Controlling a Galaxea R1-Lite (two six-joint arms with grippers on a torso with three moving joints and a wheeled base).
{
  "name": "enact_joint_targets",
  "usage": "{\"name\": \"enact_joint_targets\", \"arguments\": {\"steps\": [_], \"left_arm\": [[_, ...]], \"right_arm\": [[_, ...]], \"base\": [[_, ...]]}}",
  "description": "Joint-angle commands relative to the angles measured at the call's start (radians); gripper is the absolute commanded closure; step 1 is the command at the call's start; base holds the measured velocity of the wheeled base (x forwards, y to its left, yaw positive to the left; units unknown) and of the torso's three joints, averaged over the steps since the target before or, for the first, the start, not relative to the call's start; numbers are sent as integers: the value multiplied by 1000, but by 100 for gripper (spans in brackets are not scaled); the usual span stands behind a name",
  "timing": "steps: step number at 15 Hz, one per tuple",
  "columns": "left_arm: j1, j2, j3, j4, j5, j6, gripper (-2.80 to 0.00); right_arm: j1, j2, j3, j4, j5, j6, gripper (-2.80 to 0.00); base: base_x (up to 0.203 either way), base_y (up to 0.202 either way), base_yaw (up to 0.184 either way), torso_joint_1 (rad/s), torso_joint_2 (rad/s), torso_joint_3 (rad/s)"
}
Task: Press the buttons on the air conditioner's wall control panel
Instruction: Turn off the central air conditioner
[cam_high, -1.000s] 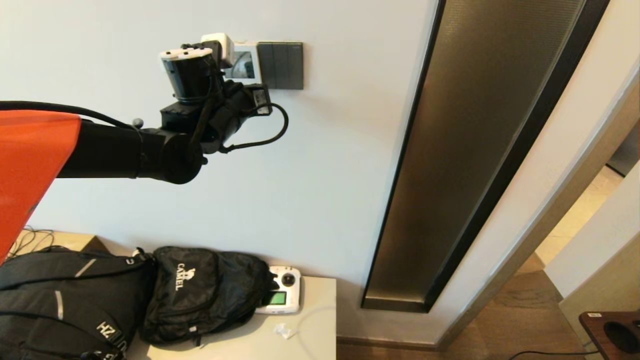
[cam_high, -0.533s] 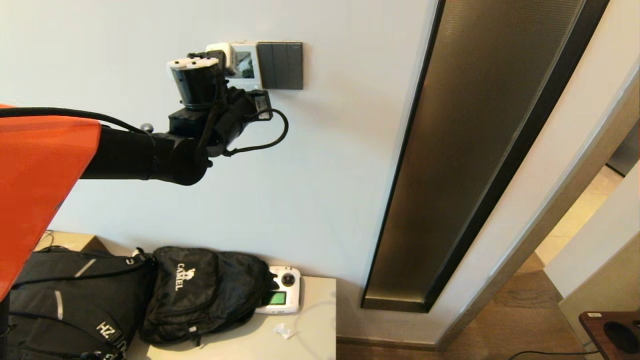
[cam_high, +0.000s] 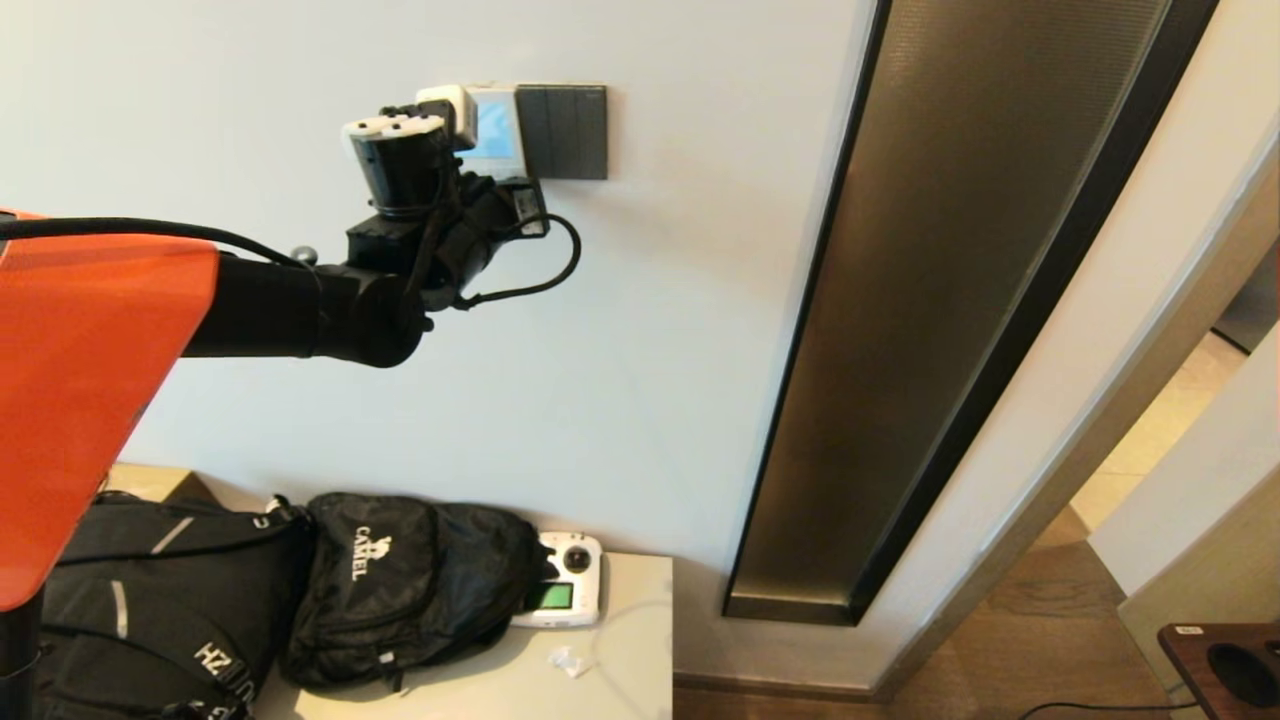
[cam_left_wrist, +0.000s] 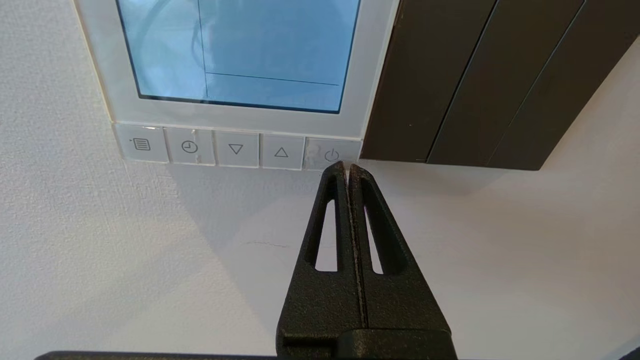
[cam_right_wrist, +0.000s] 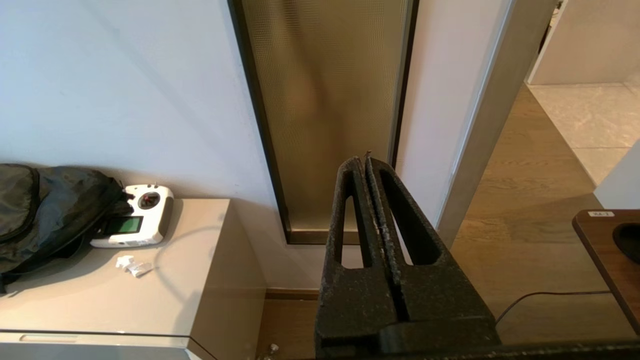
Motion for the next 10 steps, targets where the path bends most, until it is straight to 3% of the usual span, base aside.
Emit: {"name": "enact_joint_targets", "arguments": {"steps": [1, 10], "left_arm": [[1, 9, -4, -5, 1, -1, 0], [20, -108, 50, -47, 1, -24, 0]], "right_arm": [[0, 1, 1, 0, 0, 0, 0], [0, 1, 0, 0, 0, 0, 0]], "base": [[0, 0, 0, 0, 0, 0], [0, 0, 0, 0, 0, 0]]}}
